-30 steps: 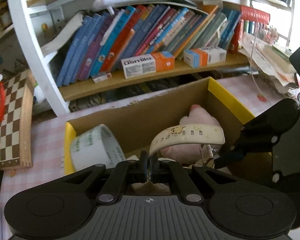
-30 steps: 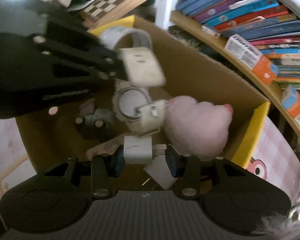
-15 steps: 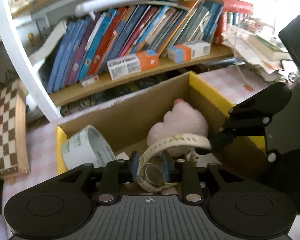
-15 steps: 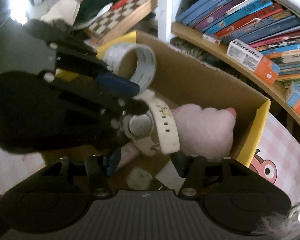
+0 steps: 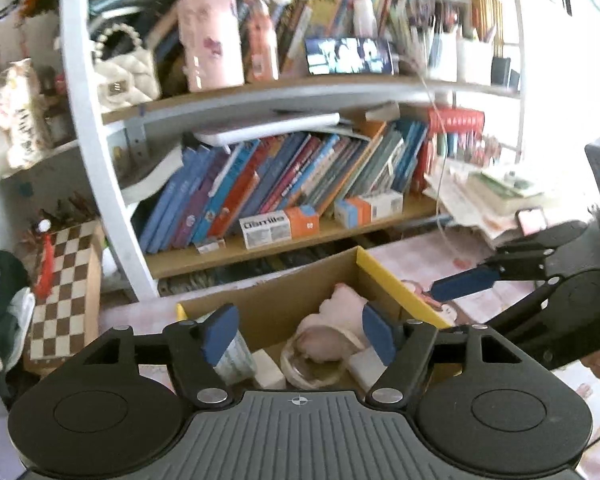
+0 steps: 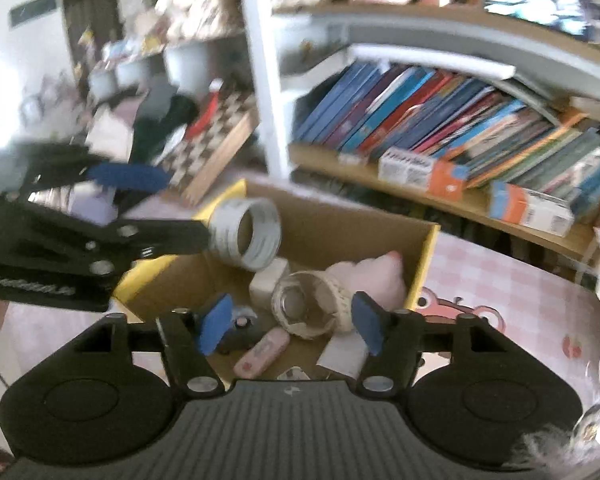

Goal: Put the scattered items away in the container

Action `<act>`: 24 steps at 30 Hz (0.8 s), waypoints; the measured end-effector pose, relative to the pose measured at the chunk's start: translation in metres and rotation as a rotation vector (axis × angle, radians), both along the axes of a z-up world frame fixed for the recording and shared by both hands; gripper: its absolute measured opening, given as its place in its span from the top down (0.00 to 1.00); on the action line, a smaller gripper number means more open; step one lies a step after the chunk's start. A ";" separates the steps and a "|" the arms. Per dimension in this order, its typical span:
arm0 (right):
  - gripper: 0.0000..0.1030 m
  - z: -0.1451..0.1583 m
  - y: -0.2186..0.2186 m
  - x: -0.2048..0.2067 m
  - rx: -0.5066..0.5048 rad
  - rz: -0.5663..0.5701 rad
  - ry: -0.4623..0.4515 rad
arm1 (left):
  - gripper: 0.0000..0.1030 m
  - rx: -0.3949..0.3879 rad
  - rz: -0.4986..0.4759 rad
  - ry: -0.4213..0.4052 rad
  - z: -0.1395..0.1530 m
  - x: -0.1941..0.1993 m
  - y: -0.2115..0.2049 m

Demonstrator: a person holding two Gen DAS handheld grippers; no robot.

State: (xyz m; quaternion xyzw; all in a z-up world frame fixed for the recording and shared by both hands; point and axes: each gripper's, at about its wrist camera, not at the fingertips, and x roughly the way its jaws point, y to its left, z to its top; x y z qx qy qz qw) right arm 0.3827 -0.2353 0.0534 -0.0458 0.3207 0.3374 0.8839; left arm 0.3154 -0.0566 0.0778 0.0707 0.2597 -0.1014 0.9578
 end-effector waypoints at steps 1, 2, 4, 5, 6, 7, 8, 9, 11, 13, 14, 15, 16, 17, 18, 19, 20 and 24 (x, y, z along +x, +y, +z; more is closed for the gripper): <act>0.35 0.002 -0.004 -0.006 0.017 -0.023 0.003 | 0.30 -0.014 0.006 -0.004 0.001 -0.007 0.003; 0.35 0.004 -0.008 -0.012 0.029 -0.042 0.005 | 0.30 -0.028 0.014 -0.007 0.002 -0.014 0.006; 0.34 0.005 -0.013 -0.026 0.045 -0.074 0.012 | 0.28 -0.052 0.032 -0.009 0.002 -0.027 0.013; 0.34 0.006 -0.015 -0.032 0.053 -0.089 0.016 | 0.27 -0.063 0.040 -0.009 0.001 -0.033 0.016; 0.34 0.006 -0.017 -0.040 0.056 -0.103 0.018 | 0.27 -0.074 0.048 -0.008 0.000 -0.040 0.019; 0.34 0.005 -0.017 -0.047 0.057 -0.115 0.020 | 0.27 -0.085 0.057 -0.007 -0.001 -0.046 0.022; 0.34 0.005 -0.017 -0.054 0.057 -0.126 0.022 | 0.27 -0.096 0.064 -0.006 -0.002 -0.052 0.025; 0.34 0.004 -0.017 -0.062 0.057 -0.138 0.024 | 0.27 -0.103 0.069 -0.004 -0.003 -0.059 0.027; 0.34 0.002 -0.016 -0.078 0.054 -0.162 0.028 | 0.27 -0.118 0.079 0.001 -0.006 -0.073 0.032; 0.33 -0.002 -0.014 -0.094 0.045 -0.182 0.031 | 0.27 -0.127 0.087 0.007 -0.010 -0.088 0.035; 0.33 -0.004 -0.013 -0.102 0.038 -0.193 0.033 | 0.26 -0.131 0.090 0.011 -0.012 -0.096 0.037; 0.33 -0.005 -0.011 -0.111 0.030 -0.203 0.035 | 0.26 -0.134 0.094 0.016 -0.015 -0.103 0.039; 0.33 -0.007 -0.010 -0.120 0.023 -0.213 0.037 | 0.26 -0.138 0.097 0.021 -0.018 -0.109 0.040; 0.33 -0.009 -0.009 -0.129 0.017 -0.222 0.039 | 0.26 -0.142 0.100 0.027 -0.021 -0.116 0.042; 0.33 -0.011 -0.007 -0.137 0.011 -0.231 0.040 | 0.26 -0.146 0.104 0.032 -0.024 -0.123 0.043; 0.32 -0.013 -0.006 -0.147 0.003 -0.240 0.039 | 0.25 -0.150 0.108 0.040 -0.027 -0.130 0.045; 0.32 -0.015 -0.005 -0.155 -0.005 -0.248 0.038 | 0.25 -0.154 0.111 0.049 -0.031 -0.135 0.046; 0.31 -0.023 0.001 -0.189 -0.043 -0.273 0.035 | 0.25 -0.152 0.119 0.081 -0.045 -0.156 0.049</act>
